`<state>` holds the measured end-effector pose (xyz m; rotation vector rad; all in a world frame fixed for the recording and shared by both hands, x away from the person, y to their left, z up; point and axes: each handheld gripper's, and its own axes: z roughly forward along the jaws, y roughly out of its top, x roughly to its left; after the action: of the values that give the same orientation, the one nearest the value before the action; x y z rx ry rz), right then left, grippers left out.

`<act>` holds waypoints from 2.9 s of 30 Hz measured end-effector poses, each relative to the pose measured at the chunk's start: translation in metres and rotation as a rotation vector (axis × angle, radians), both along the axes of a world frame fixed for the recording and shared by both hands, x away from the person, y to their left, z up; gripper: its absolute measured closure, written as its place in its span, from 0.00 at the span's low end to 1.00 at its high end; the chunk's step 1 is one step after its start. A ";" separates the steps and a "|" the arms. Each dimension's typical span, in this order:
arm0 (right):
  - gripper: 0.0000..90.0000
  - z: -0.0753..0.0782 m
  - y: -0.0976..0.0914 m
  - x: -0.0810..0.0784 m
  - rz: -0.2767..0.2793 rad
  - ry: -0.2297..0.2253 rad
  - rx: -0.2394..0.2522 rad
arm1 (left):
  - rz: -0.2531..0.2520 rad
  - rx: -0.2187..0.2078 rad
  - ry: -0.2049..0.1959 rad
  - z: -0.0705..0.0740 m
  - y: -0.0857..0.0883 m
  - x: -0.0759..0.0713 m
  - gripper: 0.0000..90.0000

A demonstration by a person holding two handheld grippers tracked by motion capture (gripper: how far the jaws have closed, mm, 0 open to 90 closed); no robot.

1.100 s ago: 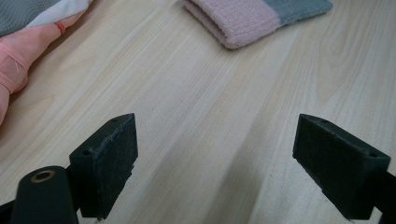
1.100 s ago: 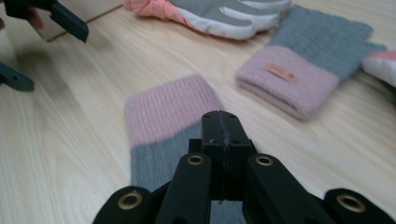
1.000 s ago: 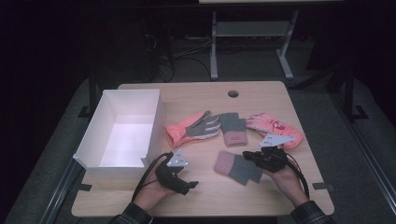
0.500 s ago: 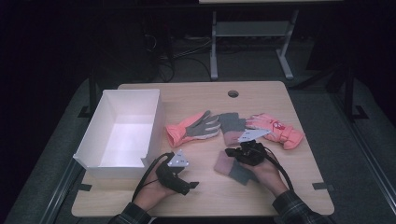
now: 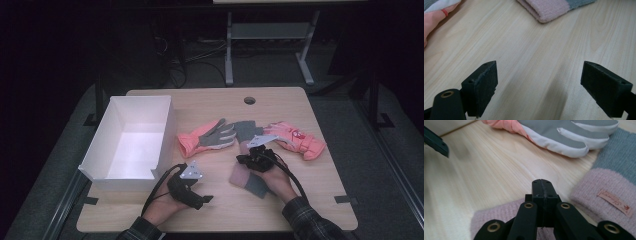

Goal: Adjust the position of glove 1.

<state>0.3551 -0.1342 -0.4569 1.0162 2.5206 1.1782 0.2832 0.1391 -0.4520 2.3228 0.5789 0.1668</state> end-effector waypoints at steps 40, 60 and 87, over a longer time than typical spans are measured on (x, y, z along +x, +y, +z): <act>1.00 0.002 -0.036 -0.090 0.167 0.116 -0.025 | -0.004 0.013 0.010 0.001 0.001 0.000 0.15; 1.00 0.001 -0.093 -0.080 0.008 0.084 -0.036 | -0.003 0.025 0.018 -0.001 0.000 0.001 0.16; 0.63 0.007 -0.112 -0.095 -0.038 0.046 -0.002 | 0.023 -0.037 0.043 0.013 -0.015 0.017 0.81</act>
<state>0.2602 -0.2463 -0.4495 1.0975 2.5248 1.1547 0.3004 0.1242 -0.4390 2.2894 0.6246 0.1162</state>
